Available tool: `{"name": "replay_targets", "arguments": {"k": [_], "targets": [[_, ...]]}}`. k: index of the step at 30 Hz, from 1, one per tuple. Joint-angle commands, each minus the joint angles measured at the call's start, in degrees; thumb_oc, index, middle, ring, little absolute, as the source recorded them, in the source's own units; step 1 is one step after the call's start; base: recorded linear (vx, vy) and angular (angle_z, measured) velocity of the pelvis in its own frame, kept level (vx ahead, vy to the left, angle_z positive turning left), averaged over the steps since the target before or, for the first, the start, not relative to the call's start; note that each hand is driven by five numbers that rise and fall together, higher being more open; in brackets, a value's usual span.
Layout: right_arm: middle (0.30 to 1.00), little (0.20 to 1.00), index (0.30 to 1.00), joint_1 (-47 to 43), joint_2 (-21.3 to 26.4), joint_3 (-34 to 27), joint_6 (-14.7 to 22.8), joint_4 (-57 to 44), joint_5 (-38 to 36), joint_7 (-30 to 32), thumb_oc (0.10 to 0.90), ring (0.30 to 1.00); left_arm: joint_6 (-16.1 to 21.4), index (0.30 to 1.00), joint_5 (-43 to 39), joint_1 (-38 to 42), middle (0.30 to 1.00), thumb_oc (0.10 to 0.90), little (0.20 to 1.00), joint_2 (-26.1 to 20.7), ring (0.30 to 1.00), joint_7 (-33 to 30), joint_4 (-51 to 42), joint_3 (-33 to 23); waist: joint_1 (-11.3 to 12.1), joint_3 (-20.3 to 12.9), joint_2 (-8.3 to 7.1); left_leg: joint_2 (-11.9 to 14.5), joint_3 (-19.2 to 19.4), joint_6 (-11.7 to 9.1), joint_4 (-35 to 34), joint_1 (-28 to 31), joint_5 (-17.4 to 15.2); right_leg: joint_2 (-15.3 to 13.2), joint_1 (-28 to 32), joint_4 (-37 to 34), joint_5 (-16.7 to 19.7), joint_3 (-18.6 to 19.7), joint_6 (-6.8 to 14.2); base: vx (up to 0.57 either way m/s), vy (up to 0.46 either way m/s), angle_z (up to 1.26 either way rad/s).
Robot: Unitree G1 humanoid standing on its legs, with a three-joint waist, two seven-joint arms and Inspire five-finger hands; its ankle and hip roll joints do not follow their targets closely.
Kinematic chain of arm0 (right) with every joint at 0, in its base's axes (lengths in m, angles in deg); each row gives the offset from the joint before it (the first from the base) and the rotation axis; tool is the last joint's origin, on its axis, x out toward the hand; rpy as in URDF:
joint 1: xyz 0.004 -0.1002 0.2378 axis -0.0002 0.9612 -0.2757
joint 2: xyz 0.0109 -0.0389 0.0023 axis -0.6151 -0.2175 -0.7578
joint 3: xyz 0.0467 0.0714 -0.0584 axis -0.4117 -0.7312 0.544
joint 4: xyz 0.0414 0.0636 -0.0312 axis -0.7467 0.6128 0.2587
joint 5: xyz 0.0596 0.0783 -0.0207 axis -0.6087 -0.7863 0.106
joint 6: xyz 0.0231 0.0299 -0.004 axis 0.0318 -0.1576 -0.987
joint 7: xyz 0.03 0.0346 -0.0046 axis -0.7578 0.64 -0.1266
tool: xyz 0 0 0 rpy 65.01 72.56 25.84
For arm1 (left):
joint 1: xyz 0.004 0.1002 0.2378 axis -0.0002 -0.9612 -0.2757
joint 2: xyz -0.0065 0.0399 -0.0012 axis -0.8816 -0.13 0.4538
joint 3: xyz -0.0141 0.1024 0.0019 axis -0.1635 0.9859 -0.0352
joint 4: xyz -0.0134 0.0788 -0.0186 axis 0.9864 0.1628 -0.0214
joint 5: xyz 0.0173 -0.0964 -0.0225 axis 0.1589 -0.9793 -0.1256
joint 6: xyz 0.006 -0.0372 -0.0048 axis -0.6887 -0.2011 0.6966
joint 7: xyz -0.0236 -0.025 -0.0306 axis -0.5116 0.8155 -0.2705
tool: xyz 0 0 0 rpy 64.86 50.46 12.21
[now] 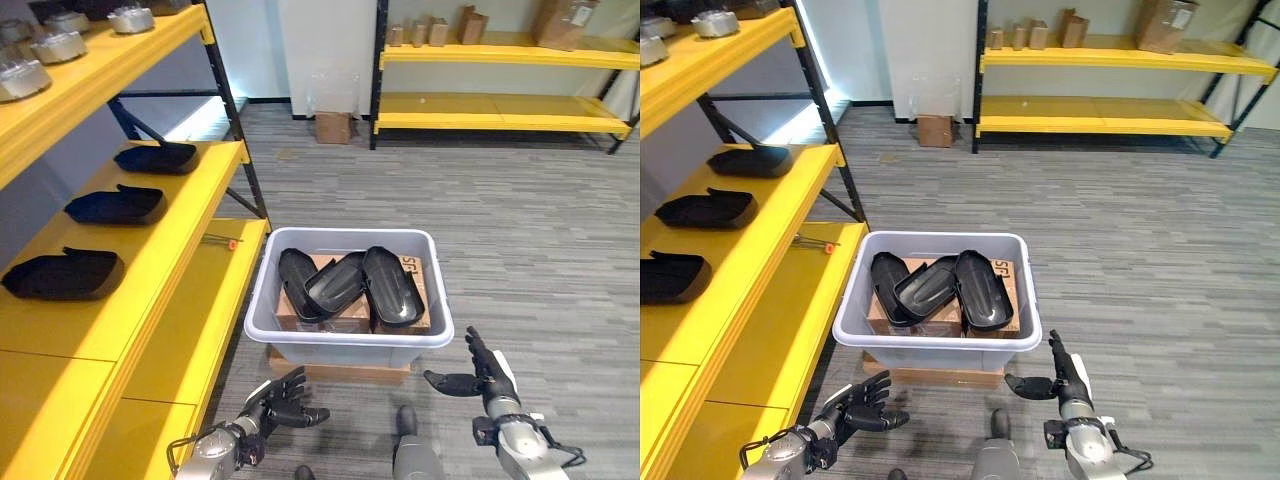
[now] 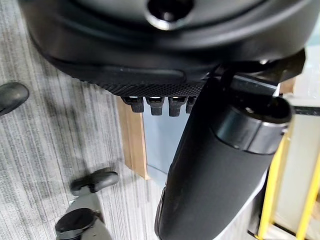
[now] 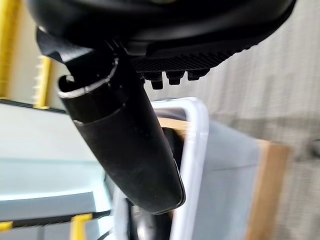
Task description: Move parts from the plastic box to the shelf.
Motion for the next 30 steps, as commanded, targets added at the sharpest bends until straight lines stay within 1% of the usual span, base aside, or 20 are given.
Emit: {"name": "replay_targets", "arguments": {"k": [1,3,5,6,8,10,13,16,17,18,19,21,22,24,25,26,27,28,29,30], "targets": [[1.0,1.0,1.0,-7.0,4.9,-5.0,16.3,-14.5,14.2,6.8,0.9,1.0,3.1,1.0,-3.4,0.7,1.0,0.9,1.0,-2.4,1.0,0.9,-9.2,-2.0,0.4,-0.6,0.03,0.5,3.6,2.8,15.9,-1.0,-16.3,-1.3,4.3,-8.2,10.3,-2.9,0.6,0.26,-0.041,-0.06],[1.0,1.0,1.0,-8.8,6.7,-3.9,15.0,-18.4,17.3,7.6,0.9,1.0,2.5,1.0,-3.7,0.0,1.0,0.9,1.0,-2.3,1.0,0.4,-9.4,-1.8,0.8,-0.6,0.36,1.1,4.2,3.0,16.7,-0.8,-17.1,-0.9,4.4,-6.6,9.7,-3.7,0.7,0.37,-0.03,-0.33],[1.0,1.0,1.0,-10.0,7.8,-3.1,13.8,-20.4,17.4,7.9,0.9,1.0,2.4,1.0,-3.4,-1.0,1.0,0.9,1.0,-2.6,1.0,0.7,-10.1,-1.5,1.2,-1.0,0.52,1.3,4.0,3.2,17.0,-0.4,-18.3,-0.1,4.2,-4.1,8.4,-3.7,1.1,0.38,-0.025,-0.27],[1.0,1.0,1.0,-10.5,8.5,-2.5,13.6,-20.9,16.8,7.9,0.9,1.0,2.5,1.0,-2.9,-2.1,1.0,0.9,1.0,-2.5,1.0,0.8,-10.7,-1.2,1.1,-1.1,0.16,1.6,4.8,3.5,17.6,-0.5,-18.2,0.3,3.5,-1.8,7.8,-3.8,0.7,0.34,-0.063,0.02],[1.0,1.0,1.0,-10.4,8.9,-2.3,13.5,-21.1,16.2,7.6,0.9,1.0,2.6,1.0,-2.8,-2.9,1.0,0.9,1.0,-2.6,1.0,0.7,-11.1,-1.1,1.1,-1.3,0.08,1.8,4.9,3.6,17.8,-0.3,-18.4,0.9,3.3,-0.7,6.8,-3.8,0.5,0.32,-0.05,0.17],[1.0,1.0,1.0,-9.5,9.3,-2.1,13.4,-22.4,17.1,7.0,0.9,1.0,3.4,1.0,-3.6,-4.7,1.0,0.9,1.0,-2.1,1.0,-0.1,-11.8,-1.2,0.8,-2.0,0.06,2.2,5.7,3.5,17.5,1.1,-18.8,2.5,3.2,1.3,4.5,-4.8,-0.7,0.48,-0.068,-0.07],[1.0,1.0,1.0,-8.1,9.7,-2.3,14.3,-22.9,17.4,7.8,0.9,1.0,10.8,1.0,-6.5,-5.6,1.0,0.9,1.0,-1.5,1.0,-1.6,-12.6,-1.9,0.6,-2.7,-0.1,2.8,6.2,3.0,17.9,2.3,-18.9,3.6,3.1,2.3,3.1,-6.0,-2.1,0.39,-0.101,-0.04],[1.0,1.0,1.0,-6.6,9.2,-3.2,15.2,-22.5,18.6,13.8,0.9,1.0,19.7,1.0,-9.7,-6.7,1.0,0.9,1.0,-0.6,1.0,-6.7,-14.6,-4.0,0.9,-3.5,-0.08,3.9,6.2,1.6,18.8,2.9,-16.4,5.0,3.5,2.1,2.0,-7.7,-3.9,0.3,-0.121,0.06],[1.0,1.0,1.0,-6.3,9.1,-3.5,15.6,-22.5,18.6,15.1,0.9,1.0,20.9,1.0,-10.4,-7.0,1.0,0.9,1.0,-0.3,1.0,-7.8,-14.9,-4.5,0.9,-3.6,-0.05,4.1,6.2,1.3,19.0,3.0,-15.8,5.3,3.6,2.0,1.8,-8.0,-4.2,0.26,-0.117,0.03],[1.0,1.0,1.0,-5.4,8.4,-4.5,16.4,-22.7,18.4,18.0,0.9,1.0,26.2,1.0,-12.7,-7.8,1.0,0.9,1.0,0.7,1.0,-11.7,-16.1,-6.7,1.2,-4.0,0.05,4.4,5.9,0.6,19.4,3.1,-14.3,6.2,4.0,2.0,0.9,-8.8,-5.1,0.27,-0.125,0.04],[1.0,1.0,1.0,-5.0,7.9,-5.1,16.7,-22.9,18.3,19.5,0.9,1.0,29.6,1.0,-13.4,-8.1,1.0,0.9,1.0,1.0,1.0,-14.4,-16.8,-8.0,1.3,-4.2,0.09,4.6,5.7,0.2,19.7,3.2,-13.4,6.6,4.1,2.0,0.4,-9.3,-5.5,0.31,-0.162,-0.01],[1.0,1.0,1.0,-3.7,6.3,-7.2,17.1,-23.7,18.5,21.9,0.9,1.0,33.9,1.0,-14.6,-9.1,1.0,0.9,1.0,1.7,1.0,-18.2,-20.7,-13.4,2.2,-4.5,-0.06,5.0,4.4,-0.9,22.1,2.2,-10.8,7.8,5.0,1.8,-0.7,-10.2,-7.0,0.25,-0.16,-0.02],[1.0,1.0,1.0,-3.3,5.7,-7.9,17.5,-24.0,19.2,23.2,0.9,1.0,37.0,1.0,-15.1,-9.4,1.0,0.9,1.0,1.9,1.0,-21.1,-22.6,-15.6,2.6,-4.5,-0.07,5.2,3.9,-1.3,23.1,1.8,-9.9,8.3,5.3,1.7,-1.2,-10.6,-7.6,0.23,-0.136,0.05],[1.0,1.0,1.0,-2.8,4.9,-8.9,17.3,-24.5,19.9,23.7,0.9,1.0,38.4,1.0,-20.0,-10.4,1.0,0.9,1.0,2.7,1.0,-22.6,-26.3,-20.0,3.3,-4.7,0.19,5.1,2.8,-2.1,24.5,1.2,-8.3,9.0,5.8,1.7,-2.1,-11.2,-8.5,0.21,-0.1,0.12],[1.0,1.0,1.0,-2.7,4.8,-9.1,16.8,-24.6,19.8,23.7,0.9,1.0,37.5,1.0,-23.4,-10.6,1.0,0.9,1.0,3.4,1.0,-23.7,-27.7,-21.9,3.6,-4.8,0.35,5.0,2.5,-2.6,25.3,0.9,-7.5,9.4,6.0,1.7,-2.6,-11.5,-9.0,0.18,-0.073,0.1],[1.0,1.0,1.0,-2.6,4.6,-9.1,16.2,-24.7,19.7,23.6,0.9,1.0,37.2,1.0,-23.0,-10.4,1.0,0.9,1.0,4.0,1.0,-26.0,-27.9,-23.1,3.6,-4.9,0.48,4.9,2.1,-2.9,25.9,0.8,-6.8,9.7,6.1,1.8,-3.1,-11.8,-9.2,0.15,-0.053,0.0],[1.0,1.0,1.0,-2.8,4.6,-8.7,15.2,-24.7,19.8,23.5,0.9,1.0,38.2,1.0,-21.3,-9.6,1.0,0.9,1.0,4.1,1.0,-28.3,-28.0,-24.6,3.7,-5.2,0.71,4.4,1.5,-3.6,26.6,0.8,-5.4,10.1,6.1,2.2,-4.0,-12.4,-9.8,0.11,-0.036,-0.03],[1.0,1.0,1.0,-2.9,4.6,-8.5,14.9,-24.7,19.6,23.3,0.9,1.0,39.2,1.0,-21.0,-9.2,1.0,0.9,1.0,4.0,1.0,-28.8,-28.0,-25.0,3.6,-5.4,0.75,4.3,1.3,-3.8,26.9,0.8,-4.9,10.2,6.1,2.3,-4.3,-12.6,-10.0,0.11,-0.055,-0.05],[1.0,1.0,1.0,-3.1,4.5,-8.1,14.6,-24.4,19.1,22.1,0.9,1.0,39.9,1.0,-20.2,-8.2,1.0,0.9,1.0,4.3,1.0,-31.2,-30.7,-26.3,3.8,-5.8,0.84,4.1,1.0,-4.6,31.0,-0.2,-2.6,10.9,6.3,2.6,-5.7,-13.4,-11.4,0.09,-0.053,0.06],[1.0,1.0,1.0,-3.0,4.6,-7.9,15.1,-24.3,18.3,20.7,0.9,1.0,40.8,1.0,-20.3,-7.5,1.0,0.9,1.0,4.3,1.0,-32.2,-32.0,-26.9,3.8,-5.9,0.92,3.4,0.3,-5.0,34.7,-1.8,-1.5,11.3,6.3,2.7,-6.4,-13.7,-12.1,0.09,-0.053,0.1]]}}
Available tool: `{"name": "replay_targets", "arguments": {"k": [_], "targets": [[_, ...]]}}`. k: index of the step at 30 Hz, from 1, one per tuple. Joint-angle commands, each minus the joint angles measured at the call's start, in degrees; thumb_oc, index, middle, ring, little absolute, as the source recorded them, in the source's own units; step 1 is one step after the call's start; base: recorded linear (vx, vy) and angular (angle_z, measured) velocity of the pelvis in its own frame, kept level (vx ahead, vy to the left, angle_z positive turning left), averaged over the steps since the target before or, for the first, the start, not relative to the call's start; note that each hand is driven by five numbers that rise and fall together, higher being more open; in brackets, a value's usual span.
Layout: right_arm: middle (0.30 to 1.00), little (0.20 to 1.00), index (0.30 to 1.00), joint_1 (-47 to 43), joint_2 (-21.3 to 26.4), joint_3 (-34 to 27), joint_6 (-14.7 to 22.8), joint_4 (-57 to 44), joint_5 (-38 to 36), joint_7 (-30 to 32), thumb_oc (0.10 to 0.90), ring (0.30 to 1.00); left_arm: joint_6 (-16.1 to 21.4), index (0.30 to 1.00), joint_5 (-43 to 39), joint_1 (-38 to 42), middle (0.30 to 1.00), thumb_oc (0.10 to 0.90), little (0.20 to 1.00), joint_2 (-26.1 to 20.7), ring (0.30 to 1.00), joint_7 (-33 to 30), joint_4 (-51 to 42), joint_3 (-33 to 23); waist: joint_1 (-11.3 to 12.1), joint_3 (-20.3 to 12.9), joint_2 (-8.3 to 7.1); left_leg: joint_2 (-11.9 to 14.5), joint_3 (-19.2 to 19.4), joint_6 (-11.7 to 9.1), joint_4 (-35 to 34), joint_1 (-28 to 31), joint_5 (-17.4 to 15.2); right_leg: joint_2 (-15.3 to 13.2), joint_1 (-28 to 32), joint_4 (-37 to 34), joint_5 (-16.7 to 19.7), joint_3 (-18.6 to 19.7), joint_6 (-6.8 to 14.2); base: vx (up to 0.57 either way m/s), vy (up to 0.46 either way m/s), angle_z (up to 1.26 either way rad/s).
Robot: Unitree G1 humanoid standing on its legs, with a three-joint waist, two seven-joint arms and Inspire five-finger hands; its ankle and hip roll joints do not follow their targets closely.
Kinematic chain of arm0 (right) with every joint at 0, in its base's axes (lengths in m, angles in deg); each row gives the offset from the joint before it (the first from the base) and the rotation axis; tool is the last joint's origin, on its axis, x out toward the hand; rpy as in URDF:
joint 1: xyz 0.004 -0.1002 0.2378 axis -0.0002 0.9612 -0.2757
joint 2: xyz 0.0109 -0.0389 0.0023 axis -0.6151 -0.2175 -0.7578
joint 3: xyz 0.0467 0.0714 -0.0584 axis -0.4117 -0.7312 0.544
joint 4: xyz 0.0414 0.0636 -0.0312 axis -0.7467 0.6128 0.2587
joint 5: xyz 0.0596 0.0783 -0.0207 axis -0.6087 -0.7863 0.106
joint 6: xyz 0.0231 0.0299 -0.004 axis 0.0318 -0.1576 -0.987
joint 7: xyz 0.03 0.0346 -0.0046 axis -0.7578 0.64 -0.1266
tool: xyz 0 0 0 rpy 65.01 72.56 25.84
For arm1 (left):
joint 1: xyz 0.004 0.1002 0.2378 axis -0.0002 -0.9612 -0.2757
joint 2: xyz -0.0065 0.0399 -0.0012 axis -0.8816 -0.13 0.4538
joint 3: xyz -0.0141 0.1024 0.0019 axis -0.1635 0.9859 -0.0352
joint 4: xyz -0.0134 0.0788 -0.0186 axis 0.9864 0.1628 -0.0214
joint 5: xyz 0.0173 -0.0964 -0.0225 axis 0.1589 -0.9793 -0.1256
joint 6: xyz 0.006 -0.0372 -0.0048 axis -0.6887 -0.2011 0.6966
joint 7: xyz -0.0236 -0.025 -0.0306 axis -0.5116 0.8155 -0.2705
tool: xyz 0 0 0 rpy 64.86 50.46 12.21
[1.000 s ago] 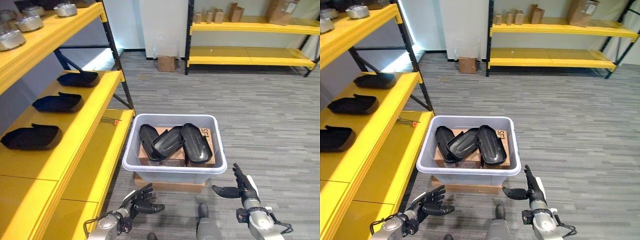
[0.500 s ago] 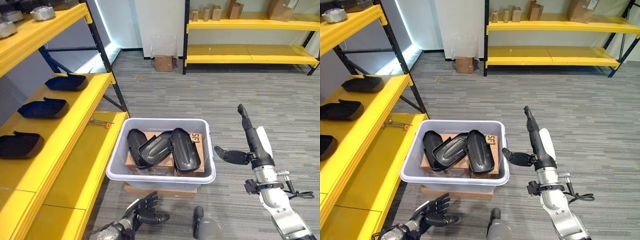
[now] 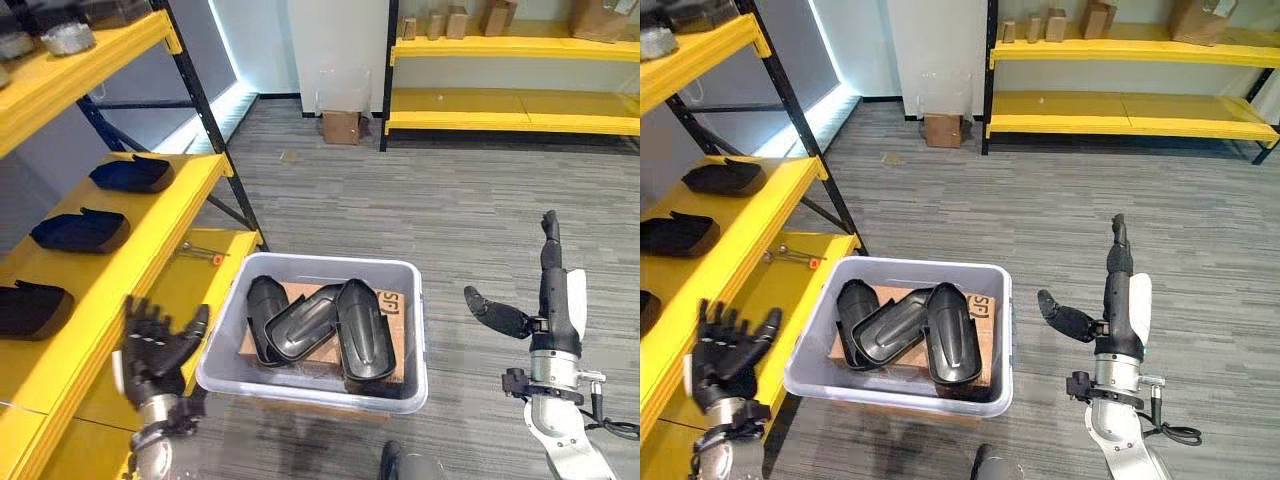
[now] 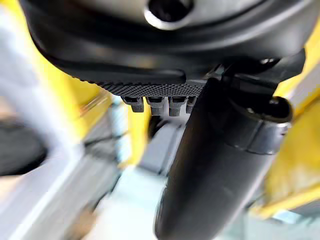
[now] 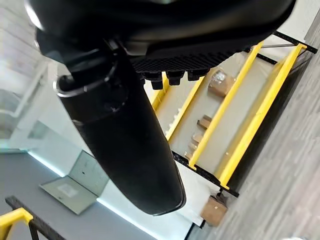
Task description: Move parts from the plastic box to the shelf.
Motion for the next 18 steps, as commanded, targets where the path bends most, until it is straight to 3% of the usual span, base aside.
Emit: {"name": "replay_targets", "arguments": {"k": [1,2,5,8,10,11,12,13,14,18], "targets": [[1.0,1.0,1.0,-2.7,-0.6,-1.6,5.0,-6.7,-0.5,-1.0,0.9,1.0,8.7,1.0,2.9,1.4,1.0,0.9,1.0,-3.4,1.0,-3.6,-8.4,-3.7,0.1,-2.1,-3.21,-9.2,2.3,3.8,23.9,-3.2,-5.9,2.7,7.2,-12.9,-0.1,-3.2,-0.2,0.06,-0.024,0.15],[1.0,1.0,1.0,-3.1,-0.4,-0.9,4.8,-6.6,-0.5,-1.5,0.9,1.0,8.9,1.0,4.5,2.2,1.0,0.9,1.0,-3.5,1.0,-5.0,-9.7,-4.0,0.1,-1.7,-3.2,-8.8,2.5,3.8,28.3,-5.9,-5.9,3.0,7.3,-12.7,-0.6,-3.3,-1.0,0.04,-0.001,0.13],[1.0,1.0,1.0,-3.4,-0.2,0.0,4.5,-7.1,0.1,-1.4,0.9,1.0,9.1,1.0,5.6,3.2,1.0,0.9,1.0,-3.6,1.0,-5.3,-11.8,-3.8,0.1,-1.1,-2.87,-7.9,3.8,4.6,25.9,-7.2,-7.2,3.5,6.9,-11.8,-1.2,-3.4,-0.9,0.03,0.09,0.06],[1.0,1.0,1.0,-2.1,0.3,-0.4,4.1,-9.3,0.2,-1.7,0.9,1.0,9.1,1.0,7.3,2.8,1.0,0.9,1.0,-4.8,1.0,-8.0,-16.4,-3.1,-0.6,0.2,-2.4,-4.5,5.9,6.3,9.2,-5.8,-8.9,3.4,6.1,-9.6,-1.6,-2.8,0.4,0.06,0.252,0.29],[1.0,1.0,1.0,-1.1,1.1,-0.9,4.7,-9.9,0.2,-1.7,0.9,1.0,9.9,1.0,7.1,1.9,1.0,0.9,1.0,-5.5,1.0,-7.4,-17.6,-2.4,-0.1,0.8,-2.16,-2.0,4.4,5.3,0.4,-6.7,-5.6,3.3,7.2,-9.4,-2.2,-1.3,1.2,0.06,0.296,0.44],[1.0,1.0,1.0,-1.0,1.2,-0.9,4.8,-9.9,0.2,-1.7,0.9,1.0,10.2,1.0,7.0,1.6,1.0,0.9,1.0,-5.7,1.0,-7.1,-17.9,-2.3,0.3,1.1,-2.17,-1.1,3.1,4.8,-0.6,-7.6,-3.9,3.3,7.7,-9.4,-2.4,-0.6,1.2,0.07,0.357,0.33],[1.0,1.0,1.0,-1.3,1.7,-0.6,5.1,-8.9,0.0,-1.5,0.9,1.0,10.8,1.0,6.1,0.5,1.0,0.9,1.0,-6.2,1.0,-5.5,-18.2,-1.9,1.5,2.3,-2.45,2.2,-1.7,3.8,0.6,-11.8,0.9,3.0,9.3,-8.9,-3.3,2.1,1.0,0.06,0.26,0.25],[1.0,1.0,1.0,-1.8,2.0,-0.3,5.3,-8.4,-0.2,-1.6,0.9,1.0,10.8,1.0,5.7,0.3,1.0,0.9,1.0,-6.2,1.0,-4.9,-18.0,-1.9,1.7,2.5,-2.48,2.2,-1.9,4.1,0.6,-11.7,0.1,2.7,9.7,-8.5,-3.8,2.3,1.2,0.05,0.382,-0.05],[1.0,1.0,1.0,-3.1,2.5,0.4,5.6,-6.9,-0.6,-2.2,0.9,1.0,10.2,1.0,4.9,0.1,1.0,0.9,1.0,-6.4,1.0,-2.8,-17.6,-2.3,2.4,2.3,-2.51,1.1,-0.7,4.7,-1.9,-9.7,-4.1,1.6,9.7,-7.5,-4.2,1.4,2.2,0.03,0.28,-0.3],[1.0,1.0,1.0,0.0,1.9,0.2,6.2,-6.5,1.1,-0.9,0.9,1.0,9.1,1.0,2.7,-0.5,1.0,0.9,1.0,-7.1,1.0,1.1,-17.1,-1.6,2.7,2.5,-2.69,-0.6,-0.2,4.3,-6.1,-6.8,-5.7,0.2,10.4,-6.6,-3.4,0.2,3.6,0.08,0.174,-0.58]]}}
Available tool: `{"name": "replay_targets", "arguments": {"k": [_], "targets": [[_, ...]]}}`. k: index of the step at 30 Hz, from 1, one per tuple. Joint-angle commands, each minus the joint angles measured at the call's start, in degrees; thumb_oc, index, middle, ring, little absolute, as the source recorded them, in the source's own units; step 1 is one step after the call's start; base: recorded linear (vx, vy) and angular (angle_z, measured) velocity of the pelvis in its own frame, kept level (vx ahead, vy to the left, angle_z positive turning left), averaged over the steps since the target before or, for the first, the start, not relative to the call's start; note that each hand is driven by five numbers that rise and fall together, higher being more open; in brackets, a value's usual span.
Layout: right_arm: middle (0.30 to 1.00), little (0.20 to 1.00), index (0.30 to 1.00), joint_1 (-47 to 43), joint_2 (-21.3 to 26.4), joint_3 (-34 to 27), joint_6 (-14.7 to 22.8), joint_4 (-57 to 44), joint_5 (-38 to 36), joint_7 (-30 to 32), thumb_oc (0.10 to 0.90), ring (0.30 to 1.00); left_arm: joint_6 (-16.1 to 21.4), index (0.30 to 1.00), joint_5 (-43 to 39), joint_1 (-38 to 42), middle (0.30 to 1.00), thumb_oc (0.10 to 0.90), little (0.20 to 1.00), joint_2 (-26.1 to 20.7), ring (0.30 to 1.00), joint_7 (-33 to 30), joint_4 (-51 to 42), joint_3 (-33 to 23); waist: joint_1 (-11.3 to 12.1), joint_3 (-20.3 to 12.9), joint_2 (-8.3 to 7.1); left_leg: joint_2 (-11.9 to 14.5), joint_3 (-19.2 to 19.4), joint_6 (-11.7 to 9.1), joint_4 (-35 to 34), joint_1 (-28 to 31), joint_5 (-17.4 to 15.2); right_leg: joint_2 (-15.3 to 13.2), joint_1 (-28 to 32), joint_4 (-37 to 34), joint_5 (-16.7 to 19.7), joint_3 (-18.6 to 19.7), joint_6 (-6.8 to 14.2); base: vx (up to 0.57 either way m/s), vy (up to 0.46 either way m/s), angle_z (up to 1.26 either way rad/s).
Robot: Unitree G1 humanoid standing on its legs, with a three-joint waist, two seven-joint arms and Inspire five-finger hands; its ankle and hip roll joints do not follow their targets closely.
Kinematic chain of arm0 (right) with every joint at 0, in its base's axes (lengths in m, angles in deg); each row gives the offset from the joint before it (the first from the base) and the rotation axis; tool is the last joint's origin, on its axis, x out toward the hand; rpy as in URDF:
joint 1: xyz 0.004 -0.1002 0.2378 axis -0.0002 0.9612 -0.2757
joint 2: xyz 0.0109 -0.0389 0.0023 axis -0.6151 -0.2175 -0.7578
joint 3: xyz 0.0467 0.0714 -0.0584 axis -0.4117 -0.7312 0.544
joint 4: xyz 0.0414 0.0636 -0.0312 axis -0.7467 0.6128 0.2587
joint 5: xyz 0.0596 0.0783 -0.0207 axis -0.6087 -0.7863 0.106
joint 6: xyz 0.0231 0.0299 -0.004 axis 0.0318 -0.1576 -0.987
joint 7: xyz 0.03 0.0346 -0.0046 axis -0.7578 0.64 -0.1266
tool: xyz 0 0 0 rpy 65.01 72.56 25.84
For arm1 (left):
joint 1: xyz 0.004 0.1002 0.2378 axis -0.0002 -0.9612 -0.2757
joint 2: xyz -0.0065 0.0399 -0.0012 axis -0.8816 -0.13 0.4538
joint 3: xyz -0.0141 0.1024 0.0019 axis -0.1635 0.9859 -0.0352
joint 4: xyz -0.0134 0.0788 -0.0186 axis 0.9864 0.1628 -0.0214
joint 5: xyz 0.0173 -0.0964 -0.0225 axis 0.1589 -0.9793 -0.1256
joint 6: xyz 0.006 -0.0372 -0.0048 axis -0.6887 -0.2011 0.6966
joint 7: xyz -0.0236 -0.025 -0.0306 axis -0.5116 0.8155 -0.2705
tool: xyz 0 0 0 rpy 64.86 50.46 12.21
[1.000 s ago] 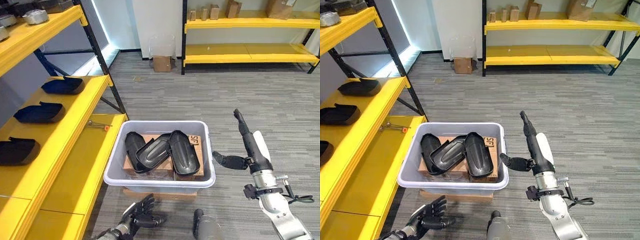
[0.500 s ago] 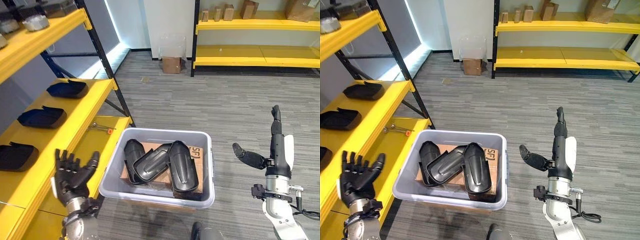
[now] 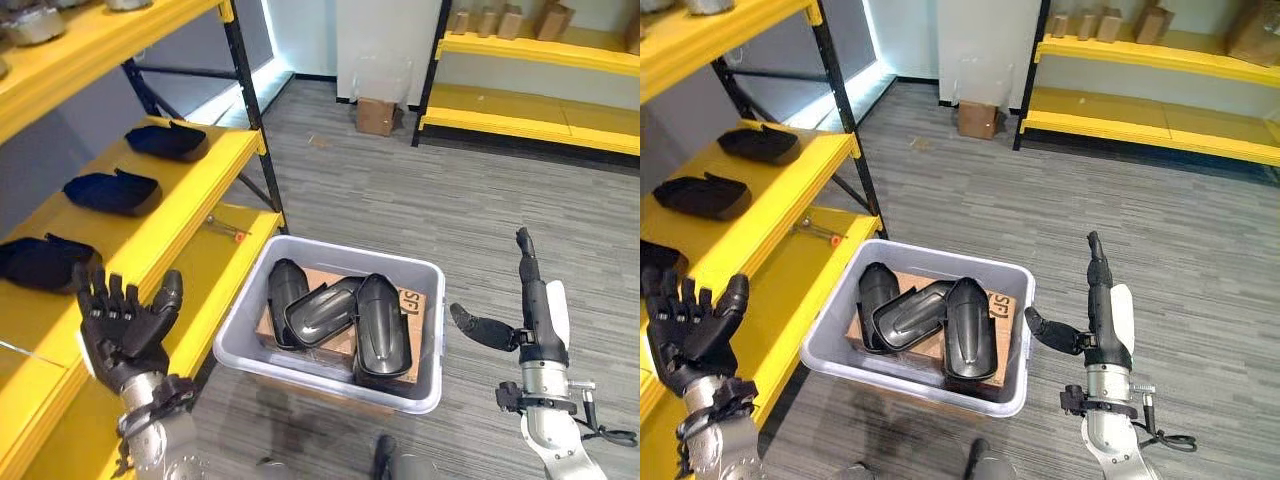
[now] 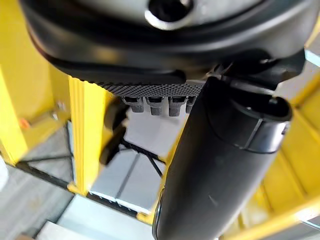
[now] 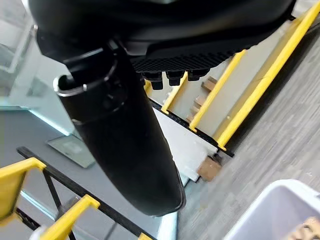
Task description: Move parts from the plastic box to the shelf.
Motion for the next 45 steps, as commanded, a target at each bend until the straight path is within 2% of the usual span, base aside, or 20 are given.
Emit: {"name": "replay_targets", "arguments": {"k": [1,4,8,18,20,27,28,29,30,36,37,41,45], "targets": [[1.0,1.0,1.0,-1.7,0.1,-1.4,6.2,-4.9,1.3,2.4,0.9,1.0,5.4,1.0,0.9,1.5,1.0,0.9,1.0,-5.5,1.0,6.2,-6.9,-4.8,-0.5,-1.3,-3.15,-0.1,1.4,-1.8,1.7,1.6,1.7,1.5,9.8,-3.5,-5.3,-4.1,1.5,0.14,0.154,-0.15],[1.0,1.0,1.0,-0.7,-0.3,-1.3,6.3,-4.6,1.6,0.9,0.9,1.0,6.0,1.0,-0.4,0.3,1.0,0.9,1.0,-6.0,1.0,7.5,-5.6,-5.5,-0.1,-1.4,-3.22,-1.4,0.6,-1.6,-0.2,3.1,1.1,1.1,10.1,-4.8,-3.9,-3.1,2.9,0.07,0.081,0.1],[1.0,1.0,1.0,-1.4,-0.6,-0.4,5.5,-4.1,2.3,1.5,0.9,1.0,5.3,1.0,-0.6,0.3,1.0,0.9,1.0,-6.0,1.0,8.2,-4.6,-5.7,0.5,-1.1,-3.3,-1.9,0.0,-1.4,-1.6,3.5,1.3,0.4,10.3,-6.3,-2.8,-2.5,4.0,0.0,0.034,0.08],[1.0,1.0,1.0,-3.4,0.4,0.2,2.8,-4.2,2.6,-1.2,0.9,1.0,3.7,1.0,0.1,1.6,1.0,0.9,1.0,-7.1,1.0,8.3,-5.7,-4.2,1.1,0.3,-3.46,-2.7,-0.2,-0.9,-0.3,2.8,0.1,-0.4,10.2,-7.2,-2.1,-2.2,4.7,-0.03,-0.005,0.05],[1.0,1.0,1.0,-5.6,1.5,0.9,3.0,-3.9,4.3,-1.5,0.9,1.0,2.9,1.0,0.1,3.6,1.0,0.9,1.0,-8.0,1.0,9.0,-5.6,-2.8,1.2,1.2,-3.3,-2.9,-0.5,-0.8,1.1,1.4,-0.6,-0.7,8.8,-6.5,-1.9,-1.7,5.0,-0.1,-0.02,-0.05],[1.0,1.0,1.0,-5.6,1.5,0.9,3.0,-3.8,4.3,-1.5,0.9,1.0,2.9,1.0,0.0,3.7,1.0,0.9,1.0,-8.0,1.0,9.0,-5.5,-2.8,1.2,1.2,-3.3,-2.9,-0.5,-0.8,1.2,1.3,-0.6,-0.7,8.7,-6.4,-2.0,-1.6,5.0,-0.03,-0.001,-0.01],[1.0,1.0,1.0,-8.4,2.8,1.1,2.9,-3.6,4.4,-1.7,0.9,1.0,2.9,1.0,-0.1,6.0,1.0,0.9,1.0,-8.7,1.0,8.1,-5.4,-1.5,1.2,3.0,-3.04,-3.2,-1.0,-0.8,2.7,-0.3,-1.4,-1.0,7.0,-5.1,-2.2,-1.0,5.3,-0.77,-0.022,0.0],[1.0,1.0,1.0,-19.0,6.1,2.5,3.8,-3.8,8.2,-3.5,0.9,1.0,4.1,1.0,1.3,15.1,1.0,0.9,1.0,-9.8,1.0,2.2,-6.0,2.6,1.0,10.8,-2.33,-4.2,-3.0,-0.6,8.7,-8.3,-2.7,-1.6,-0.8,-0.5,-1.6,1.6,5.8,-0.78,-0.019,-0.08],[1.0,1.0,1.0,-19.9,6.1,2.6,3.9,-3.3,8.2,-3.4,0.9,1.0,4.1,1.0,1.8,16.0,1.0,0.9,1.0,-9.7,1.0,1.7,-5.7,2.6,1.0,10.5,-2.26,-4.0,-3.1,-0.5,9.9,-10.0,-3.1,-1.6,-2.4,0.4,-1.8,1.8,5.8,-0.64,-0.022,-0.24],[1.0,1.0,1.0,-19.9,6.1,2.6,3.9,-3.3,8.2,-3.4,0.9,1.0,4.1,1.0,1.8,16.0,1.0,0.9,1.0,-9.7,1.0,1.7,-5.7,2.6,1.0,10.4,-2.25,-4.0,-3.1,-0.5,10.0,-10.1,-3.1,-1.6,-2.5,0.4,-1.8,1.8,5.8,-0.07,-0.02,-0.1],[1.0,1.0,1.0,-26.8,9.4,5.5,5.3,-4.9,5.6,-11.4,0.9,1.0,2.3,1.0,1.9,21.1,1.0,0.9,1.0,-9.4,1.0,2.5,-9.0,6.1,1.4,17.2,-3.06,-4.5,-4.7,0.3,18.4,-18.2,-5.7,-1.5,-9.4,6.1,-2.2,3.8,5.7,-0.43,-0.135,-0.05],[1.0,1.0,1.0,-30.9,9.9,7.9,3.8,-8.1,9.7,-12.9,0.9,1.0,2.5,1.0,4.1,23.7,1.0,0.9,1.0,-9.1,1.0,-2.2,-9.3,7.3,1.5,18.6,-3.67,-4.3,-5.1,0.5,20.6,-22.0,-6.0,-0.9,-12.6,7.1,-1.7,4.3,5.5,-0.17,-0.064,-0.35],[1.0,1.0,1.0,-32.7,10.2,9.2,3.1,-9.0,11.7,-12.6,0.9,1.0,1.8,1.0,4.9,24.1,1.0,0.9,1.0,-9.2,1.0,-2.0,-9.6,7.8,1.7,18.6,-4.25,-4.6,-5.5,0.7,21.9,-25.3,-6.4,-0.4,-15.5,7.9,-1.6,4.5,5.5,-0.04,-0.035,-0.06]]}}
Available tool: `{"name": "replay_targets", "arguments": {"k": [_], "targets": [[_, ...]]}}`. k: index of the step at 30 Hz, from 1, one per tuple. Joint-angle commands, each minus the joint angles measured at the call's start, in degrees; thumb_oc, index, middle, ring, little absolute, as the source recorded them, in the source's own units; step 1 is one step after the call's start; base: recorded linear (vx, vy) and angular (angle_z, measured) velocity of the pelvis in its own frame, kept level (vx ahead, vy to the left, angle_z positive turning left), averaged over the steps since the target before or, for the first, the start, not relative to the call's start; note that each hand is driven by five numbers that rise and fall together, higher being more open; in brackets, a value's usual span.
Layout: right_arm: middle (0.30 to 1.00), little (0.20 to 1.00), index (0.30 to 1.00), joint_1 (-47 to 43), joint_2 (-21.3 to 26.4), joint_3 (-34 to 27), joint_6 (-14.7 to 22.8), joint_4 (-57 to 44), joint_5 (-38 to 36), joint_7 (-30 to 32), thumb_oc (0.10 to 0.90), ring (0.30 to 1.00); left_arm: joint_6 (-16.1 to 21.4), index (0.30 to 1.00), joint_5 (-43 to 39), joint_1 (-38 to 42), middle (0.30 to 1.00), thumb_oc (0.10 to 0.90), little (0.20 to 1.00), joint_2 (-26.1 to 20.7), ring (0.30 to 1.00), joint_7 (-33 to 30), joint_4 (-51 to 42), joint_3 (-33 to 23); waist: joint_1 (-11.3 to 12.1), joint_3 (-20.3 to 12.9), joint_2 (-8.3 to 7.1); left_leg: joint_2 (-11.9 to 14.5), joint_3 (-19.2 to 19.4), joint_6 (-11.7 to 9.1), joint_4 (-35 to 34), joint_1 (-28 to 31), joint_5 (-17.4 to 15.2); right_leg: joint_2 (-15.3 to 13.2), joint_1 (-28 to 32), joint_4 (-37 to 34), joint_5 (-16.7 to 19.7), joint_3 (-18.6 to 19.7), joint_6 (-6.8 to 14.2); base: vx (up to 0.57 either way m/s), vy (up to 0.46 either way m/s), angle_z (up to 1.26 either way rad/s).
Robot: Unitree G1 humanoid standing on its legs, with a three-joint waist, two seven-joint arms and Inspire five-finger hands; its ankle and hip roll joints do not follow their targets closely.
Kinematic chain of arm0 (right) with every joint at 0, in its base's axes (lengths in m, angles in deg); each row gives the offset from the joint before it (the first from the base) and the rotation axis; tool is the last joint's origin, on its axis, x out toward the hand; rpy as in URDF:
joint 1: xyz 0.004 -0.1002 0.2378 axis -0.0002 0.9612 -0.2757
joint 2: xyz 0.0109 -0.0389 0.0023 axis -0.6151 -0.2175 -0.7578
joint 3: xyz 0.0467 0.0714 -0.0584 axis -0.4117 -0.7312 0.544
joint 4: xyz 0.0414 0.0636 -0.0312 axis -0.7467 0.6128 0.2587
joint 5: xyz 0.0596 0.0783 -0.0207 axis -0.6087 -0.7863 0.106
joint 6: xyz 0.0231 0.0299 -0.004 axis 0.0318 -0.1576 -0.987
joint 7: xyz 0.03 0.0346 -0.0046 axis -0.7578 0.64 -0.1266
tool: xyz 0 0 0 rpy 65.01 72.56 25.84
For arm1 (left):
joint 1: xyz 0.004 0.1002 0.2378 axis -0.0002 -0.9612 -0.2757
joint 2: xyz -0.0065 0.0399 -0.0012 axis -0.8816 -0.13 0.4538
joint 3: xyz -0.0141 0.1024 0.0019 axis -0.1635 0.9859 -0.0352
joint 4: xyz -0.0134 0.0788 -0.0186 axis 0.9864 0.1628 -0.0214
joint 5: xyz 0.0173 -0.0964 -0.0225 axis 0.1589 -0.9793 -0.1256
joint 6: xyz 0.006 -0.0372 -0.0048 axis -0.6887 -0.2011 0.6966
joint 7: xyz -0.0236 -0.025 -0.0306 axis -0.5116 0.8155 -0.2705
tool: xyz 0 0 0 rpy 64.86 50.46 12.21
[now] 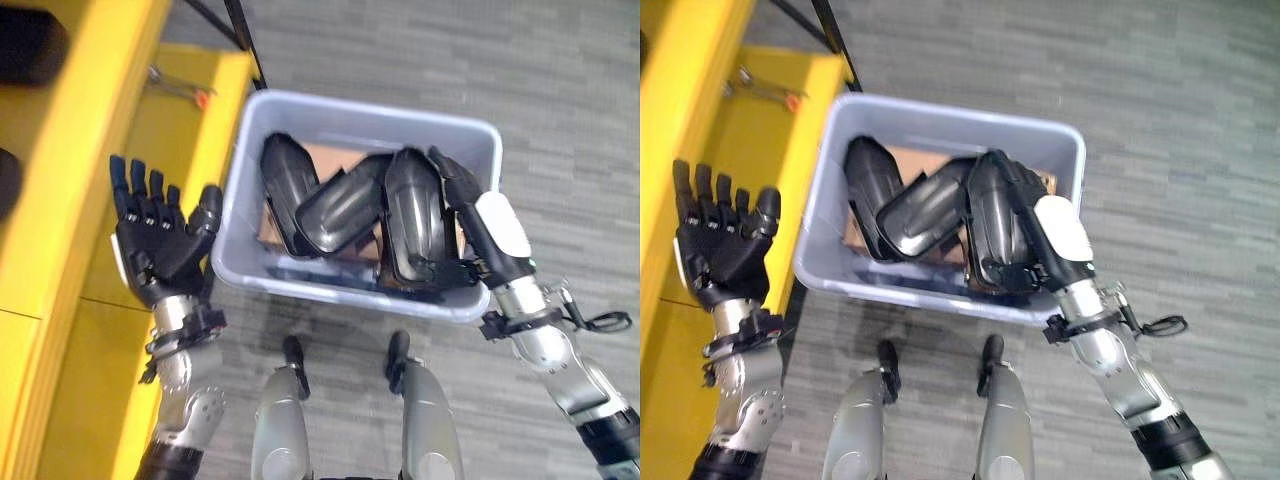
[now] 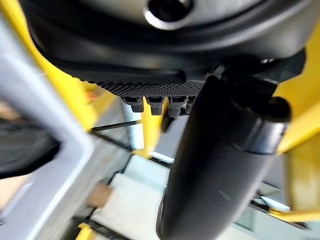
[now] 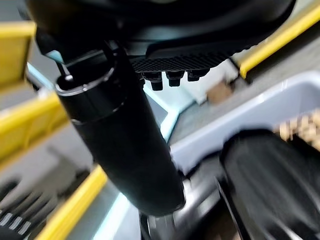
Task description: Move parts from the plastic box to the shelf.
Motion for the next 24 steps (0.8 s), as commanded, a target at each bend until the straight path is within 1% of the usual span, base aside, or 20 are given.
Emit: {"name": "replay_targets", "arguments": {"k": [1,3,8,10,14,21,24], "targets": [[1.0,1.0,1.0,-6.1,0.4,-1.4,3.3,-10.0,1.5,1.8,0.9,1.0,4.9,1.0,6.7,-0.6,1.0,0.9,1.0,-4.0,1.0,0.0,-7.4,-2.9,0.7,-0.8,-1.12,-2.7,-2.2,2.3,3.9,-2.4,-6.1,1.6,3.4,-1.9,-3.7,0.5,2.5,-0.02,-0.013,-0.03],[1.0,1.0,1.0,-6.4,0.7,-1.2,3.1,-10.5,2.5,0.8,0.9,1.0,5.3,1.0,6.8,-0.9,1.0,0.9,1.0,-4.1,1.0,-0.4,-7.8,-3.3,0.7,-0.8,-1.05,-3.0,-2.0,2.5,4.1,-3.7,-6.0,1.8,2.0,-1.6,-3.5,0.4,2.3,-0.02,-0.003,-0.02],[1.0,1.0,1.0,-6.3,1.3,-0.7,3.6,-11.7,4.3,-1.6,0.9,1.0,5.3,1.0,7.0,-1.5,1.0,0.9,1.0,-4.2,1.0,-0.8,-8.1,-3.5,0.4,-0.8,-0.62,-3.2,-1.7,2.9,5.9,-5.9,-7.2,2.1,-0.5,0.3,-4.2,0.7,2.3,-0.01,0.005,-0.03],[1.0,1.0,1.0,-7.0,1.4,-0.3,2.8,-11.8,5.2,-2.2,0.9,1.0,5.4,1.0,7.1,-1.4,1.0,0.9,1.0,-4.1,1.0,-0.6,-8.0,-3.2,0.2,-0.8,-0.39,-3.4,-1.7,3.0,5.9,-7.0,-7.1,2.2,-2.0,0.4,-4.0,1.1,2.3,-0.05,-0.006,-0.09],[1.0,1.0,1.0,-8.0,2.1,-0.1,1.8,-11.7,7.0,-1.4,0.9,1.0,5.6,1.0,7.1,-1.1,1.0,0.9,1.0,-4.3,1.0,-0.4,-8.1,-2.8,0.0,-0.8,-0.16,-3.6,-1.7,3.0,6.0,-8.7,-7.0,2.6,-3.7,0.5,-3.8,1.1,2.3,-0.05,-0.014,0.0],[1.0,1.0,1.0,-7.8,2.9,-0.7,-0.7,-11.2,8.6,-0.7,0.9,1.0,6.0,1.0,6.8,-1.3,1.0,0.9,1.0,-4.3,1.0,0.2,-7.9,-2.5,-0.4,-0.8,0.07,-3.9,-1.4,3.1,5.8,-9.7,-6.9,3.1,-5.0,0.5,-3.7,1.4,2.2,-0.02,-0.002,0.0],[1.0,1.0,1.0,-6.8,3.2,-1.0,-2.7,-11.1,10.8,-0.4,0.9,1.0,6.6,1.0,7.4,-1.6,1.0,0.9,1.0,-4.2,1.0,0.4,-7.7,-2.6,-0.7,-0.8,0.05,-3.9,-1.2,3.0,5.7,-9.8,-6.8,3.2,-5.2,0.5,-3.7,1.5,2.2,0.0,0.0,0.0]]}}
